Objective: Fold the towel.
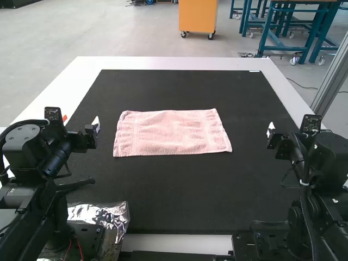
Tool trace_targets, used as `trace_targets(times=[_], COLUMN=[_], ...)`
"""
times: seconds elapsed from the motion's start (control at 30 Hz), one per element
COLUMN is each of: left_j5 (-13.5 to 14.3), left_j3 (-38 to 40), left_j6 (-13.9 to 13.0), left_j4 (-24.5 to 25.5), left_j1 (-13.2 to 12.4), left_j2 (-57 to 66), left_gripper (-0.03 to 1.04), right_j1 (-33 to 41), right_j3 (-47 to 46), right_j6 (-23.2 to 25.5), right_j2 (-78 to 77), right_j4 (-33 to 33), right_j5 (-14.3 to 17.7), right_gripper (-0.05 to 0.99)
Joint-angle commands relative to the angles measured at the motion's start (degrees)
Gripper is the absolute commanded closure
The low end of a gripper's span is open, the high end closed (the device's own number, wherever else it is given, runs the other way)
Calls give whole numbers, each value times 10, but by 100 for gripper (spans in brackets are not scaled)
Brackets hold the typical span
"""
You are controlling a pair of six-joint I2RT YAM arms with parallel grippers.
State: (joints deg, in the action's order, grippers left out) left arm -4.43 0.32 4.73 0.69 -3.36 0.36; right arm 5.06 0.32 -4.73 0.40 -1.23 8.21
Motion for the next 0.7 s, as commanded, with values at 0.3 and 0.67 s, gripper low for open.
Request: trace_targets(times=[0.3,0.67], left_j5=[4,5], left_j3=[-3,-3], left_j6=[5,-148], left_j4=[-4,-84], left_j1=[0,0], left_j2=[-4,-4], left_gripper=[4,4], right_j1=[-3,-3], right_j3=[-4,-4], right_j6=[-4,-130], right_j2=[-5,-5], right_j4=[-4,-145], right_j5=[6,6], right_gripper=[2,2])
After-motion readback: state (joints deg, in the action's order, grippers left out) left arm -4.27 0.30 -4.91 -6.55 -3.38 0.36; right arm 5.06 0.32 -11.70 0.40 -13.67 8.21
